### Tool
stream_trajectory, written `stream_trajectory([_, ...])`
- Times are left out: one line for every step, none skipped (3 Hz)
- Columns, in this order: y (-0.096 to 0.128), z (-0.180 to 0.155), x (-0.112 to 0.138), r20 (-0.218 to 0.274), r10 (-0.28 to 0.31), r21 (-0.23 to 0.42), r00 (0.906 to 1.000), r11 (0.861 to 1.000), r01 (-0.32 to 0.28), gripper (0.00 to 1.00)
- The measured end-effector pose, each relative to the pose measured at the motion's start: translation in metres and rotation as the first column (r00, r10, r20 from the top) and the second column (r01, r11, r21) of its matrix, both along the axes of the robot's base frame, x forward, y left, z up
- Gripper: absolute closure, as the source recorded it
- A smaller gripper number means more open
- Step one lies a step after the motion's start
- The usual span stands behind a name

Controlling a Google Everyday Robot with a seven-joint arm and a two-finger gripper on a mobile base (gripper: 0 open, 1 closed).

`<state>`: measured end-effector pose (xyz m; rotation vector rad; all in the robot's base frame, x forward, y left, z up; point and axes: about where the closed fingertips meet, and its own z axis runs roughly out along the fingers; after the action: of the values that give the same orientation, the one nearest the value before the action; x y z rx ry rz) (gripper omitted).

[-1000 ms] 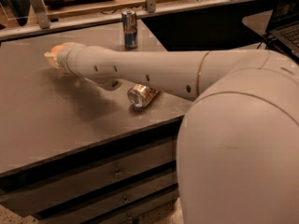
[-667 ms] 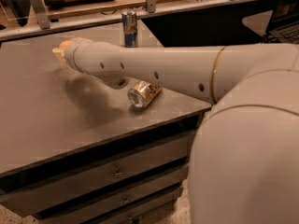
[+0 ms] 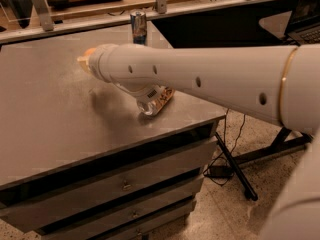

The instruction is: Move orange near redbull can

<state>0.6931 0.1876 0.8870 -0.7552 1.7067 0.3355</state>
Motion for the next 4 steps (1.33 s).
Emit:
stream_trajectory([-0.018, -0.004, -0.024, -0.039, 0.001, 0.001, 0.9992, 1.000, -0.001, 1.00])
stream_trajectory([-0.023, 0.019, -0.058, -0.032, 0.040, 0.047, 0.9987, 0.998, -0.038, 1.00])
stream_trajectory([-0.009, 0.044, -0.089, 0.005, 0.129, 0.051, 0.9916, 0.990, -0.130, 1.00])
stream_trajectory([-0.003, 0.044, -0.115, -0.004, 0.252, 0.002, 0.9678, 0.968, -0.251, 1.00])
